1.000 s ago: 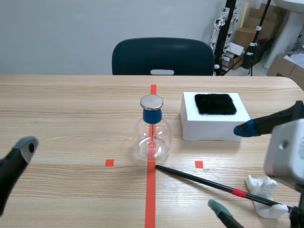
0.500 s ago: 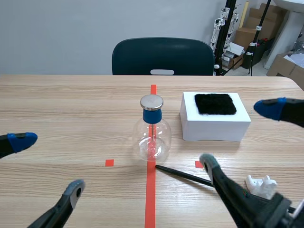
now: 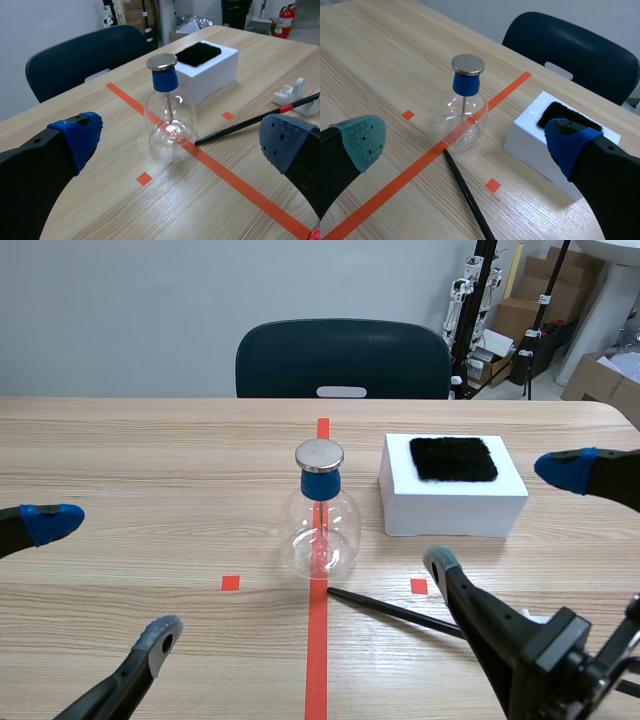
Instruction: Do the electroscope experiment. return to the home posture
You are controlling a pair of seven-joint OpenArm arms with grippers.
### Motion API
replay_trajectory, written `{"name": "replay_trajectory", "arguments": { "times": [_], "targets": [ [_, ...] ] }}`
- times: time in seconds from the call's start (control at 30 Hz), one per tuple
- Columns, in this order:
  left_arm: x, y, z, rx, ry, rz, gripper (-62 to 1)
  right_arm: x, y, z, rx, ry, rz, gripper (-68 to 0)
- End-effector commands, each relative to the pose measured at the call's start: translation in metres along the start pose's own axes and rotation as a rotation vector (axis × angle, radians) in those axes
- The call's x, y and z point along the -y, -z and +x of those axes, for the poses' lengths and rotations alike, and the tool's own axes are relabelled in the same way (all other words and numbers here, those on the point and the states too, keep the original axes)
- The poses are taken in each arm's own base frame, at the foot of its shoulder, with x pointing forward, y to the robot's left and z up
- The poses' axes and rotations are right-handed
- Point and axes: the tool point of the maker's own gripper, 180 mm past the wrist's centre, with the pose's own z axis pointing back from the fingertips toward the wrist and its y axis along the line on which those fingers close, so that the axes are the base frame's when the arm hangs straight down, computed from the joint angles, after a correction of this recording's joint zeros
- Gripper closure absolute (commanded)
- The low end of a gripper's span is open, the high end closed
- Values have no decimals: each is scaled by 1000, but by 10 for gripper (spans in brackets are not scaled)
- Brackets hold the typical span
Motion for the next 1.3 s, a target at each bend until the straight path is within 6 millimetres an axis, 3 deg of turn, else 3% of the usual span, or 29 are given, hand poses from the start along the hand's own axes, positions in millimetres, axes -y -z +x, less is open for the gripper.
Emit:
{"name": "replay_trajectory", "arguments": {
  "times": [0.0,0.33,0.63,1.27],
  "targets": [
    [0,3,13,44,-4,7,-623,3,1,3,14,-4,-10,-679],
    [3,9,27,71,11,-5,-623,11,0,-4,-15,-13,-51,-679],
    [2,11,26,57,15,-7,-623,12,-2,-17,-60,-6,-55,-679],
    [2,11,26,56,15,-7,-623,13,-2,-17,-61,-6,-56,-679]
  ]
}}
